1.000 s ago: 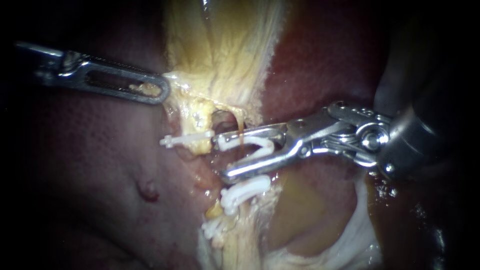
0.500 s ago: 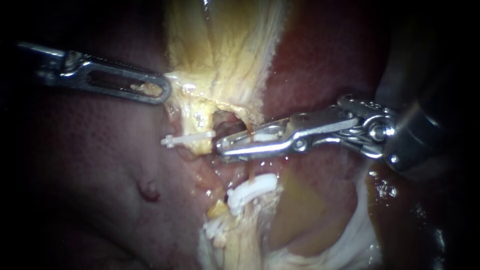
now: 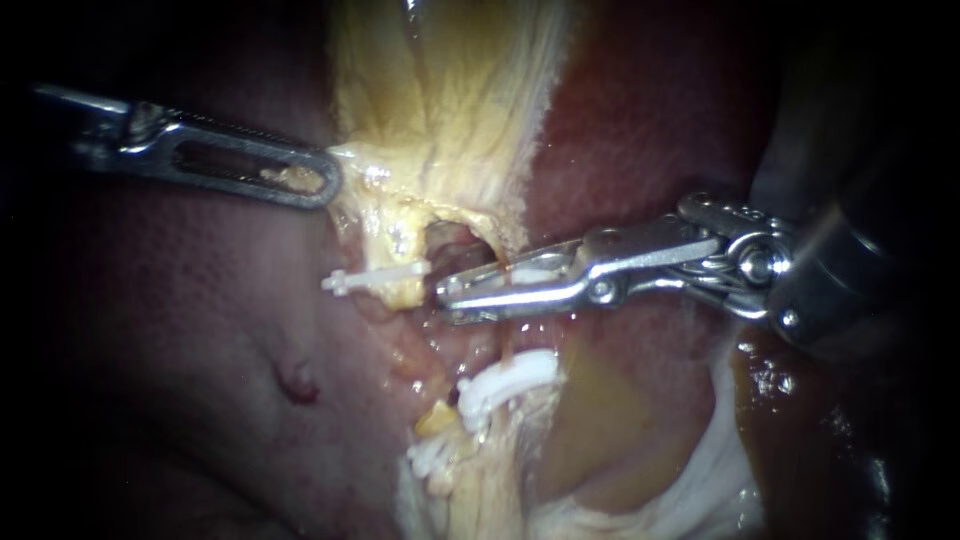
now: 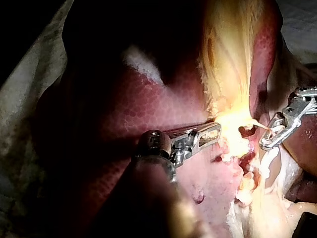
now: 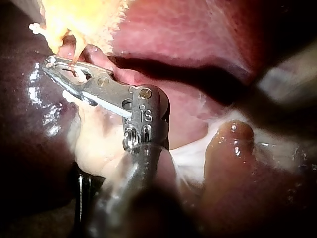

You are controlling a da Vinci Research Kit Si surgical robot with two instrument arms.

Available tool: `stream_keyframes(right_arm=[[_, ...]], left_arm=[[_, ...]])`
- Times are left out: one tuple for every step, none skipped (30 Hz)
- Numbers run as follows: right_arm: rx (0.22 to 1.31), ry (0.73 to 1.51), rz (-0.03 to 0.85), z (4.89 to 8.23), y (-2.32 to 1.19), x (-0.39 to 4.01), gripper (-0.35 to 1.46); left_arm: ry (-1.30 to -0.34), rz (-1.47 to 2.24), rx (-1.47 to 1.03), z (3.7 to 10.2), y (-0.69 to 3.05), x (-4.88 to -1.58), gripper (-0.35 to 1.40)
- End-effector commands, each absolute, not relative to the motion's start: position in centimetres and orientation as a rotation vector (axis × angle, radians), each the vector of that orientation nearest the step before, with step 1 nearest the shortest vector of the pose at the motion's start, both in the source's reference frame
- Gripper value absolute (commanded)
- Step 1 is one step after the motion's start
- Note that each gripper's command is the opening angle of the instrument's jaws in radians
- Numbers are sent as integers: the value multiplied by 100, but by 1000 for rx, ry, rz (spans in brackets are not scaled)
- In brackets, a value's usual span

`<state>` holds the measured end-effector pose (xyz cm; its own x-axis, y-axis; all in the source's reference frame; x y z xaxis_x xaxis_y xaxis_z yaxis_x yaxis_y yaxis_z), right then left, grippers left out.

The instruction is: Clipping third clip right tube

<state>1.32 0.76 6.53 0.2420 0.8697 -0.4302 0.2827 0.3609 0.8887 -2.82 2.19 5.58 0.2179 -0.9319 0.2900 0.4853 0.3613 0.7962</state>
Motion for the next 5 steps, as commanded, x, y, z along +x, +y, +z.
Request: stream_keyframes(right_arm=[[1180,1310,567,654,75,132,-35],[1180,1310,567,655,76,132,-35],[1182,1309,565,655,76,132,-35],[1183,1309,564,656,76,132,-35],[1182,1306,564,656,77,131,-35]], left_arm=[[-863,-1075,629,559,219,-282,-35],[-863,-1075,630,559,220,-282,-35],[-863,-1075,630,559,220,-282,-35],[-863,-1075,629,559,220,-282,-35],[-863,-1075,629,559,220,-282,-35]])
